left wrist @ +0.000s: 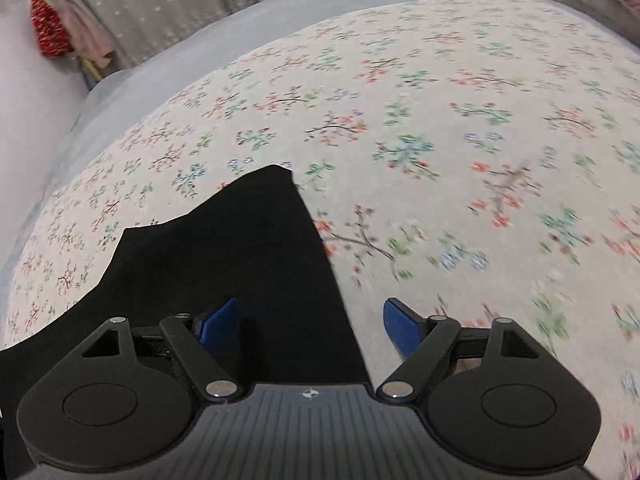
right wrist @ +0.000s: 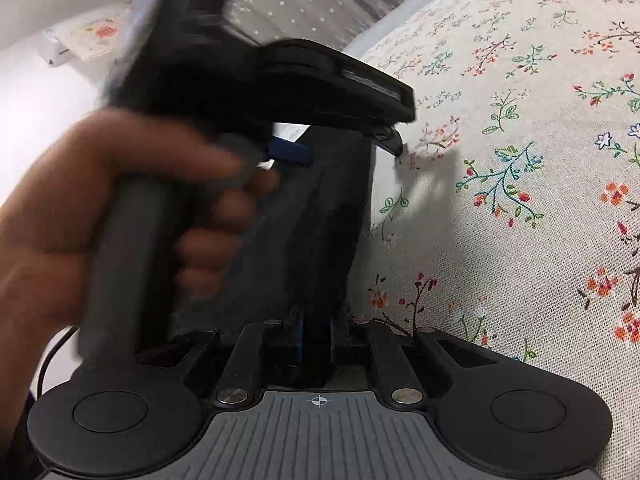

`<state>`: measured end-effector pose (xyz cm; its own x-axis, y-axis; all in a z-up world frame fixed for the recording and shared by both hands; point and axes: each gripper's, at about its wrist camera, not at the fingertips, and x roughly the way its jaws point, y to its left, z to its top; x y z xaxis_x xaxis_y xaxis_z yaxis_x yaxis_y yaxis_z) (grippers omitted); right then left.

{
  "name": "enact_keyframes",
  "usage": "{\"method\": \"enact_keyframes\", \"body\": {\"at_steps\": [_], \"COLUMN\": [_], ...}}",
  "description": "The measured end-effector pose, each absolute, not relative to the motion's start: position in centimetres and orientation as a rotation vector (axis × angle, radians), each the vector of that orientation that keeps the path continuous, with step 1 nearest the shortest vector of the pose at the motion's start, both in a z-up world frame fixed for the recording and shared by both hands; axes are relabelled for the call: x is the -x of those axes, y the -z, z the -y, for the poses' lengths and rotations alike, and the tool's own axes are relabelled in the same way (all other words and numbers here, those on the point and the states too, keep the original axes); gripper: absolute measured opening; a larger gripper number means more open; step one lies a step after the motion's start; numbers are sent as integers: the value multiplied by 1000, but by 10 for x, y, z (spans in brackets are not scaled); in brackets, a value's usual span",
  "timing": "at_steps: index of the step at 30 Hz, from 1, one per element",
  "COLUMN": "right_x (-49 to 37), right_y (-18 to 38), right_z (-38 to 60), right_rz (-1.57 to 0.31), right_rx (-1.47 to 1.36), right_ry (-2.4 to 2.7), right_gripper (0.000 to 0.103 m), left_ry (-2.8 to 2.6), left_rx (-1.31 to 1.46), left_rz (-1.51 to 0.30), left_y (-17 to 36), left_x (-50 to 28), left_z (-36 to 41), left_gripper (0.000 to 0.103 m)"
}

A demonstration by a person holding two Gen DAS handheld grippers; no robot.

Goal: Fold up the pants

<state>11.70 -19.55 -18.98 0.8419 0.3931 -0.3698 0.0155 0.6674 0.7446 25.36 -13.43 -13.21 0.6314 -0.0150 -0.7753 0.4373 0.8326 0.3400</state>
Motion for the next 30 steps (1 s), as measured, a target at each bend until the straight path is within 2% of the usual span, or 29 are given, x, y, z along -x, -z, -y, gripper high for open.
{"method": "enact_keyframes", "body": {"at_steps": [4,5,7,9,12,18,30], "right_x": [-117,-117,-112,-111,-110,-107,-71], "right_y": [188,188,187,184,184,181,142], "right_z": [193,192,187,183,182,181,212], "right_rz": [-541,-540,-537,-533,-530,-528,-515], "right_rx": [-807,-806,-796,-776,-771,-766,-691], "right_ry": [-222,-222,-217,-211,-209,-204,-178], "right_gripper": [8,9,9,9,9,9,8], "left_ry": [221,213,207,208,209,209,308], "left_rx": [-555,-567,-571,-580,-622,-612,-373], "left_rz": [-842,-833,-825,-824,-814,-803,-839], "left_y": [131,131,131,132,137,133,68], "left_x": [-261,-263,-262,-262,-259,-253,-242], "left_z": [137,139,140,143,149,149,158], "left_gripper": [92,87,74,46,27,16,15]}}
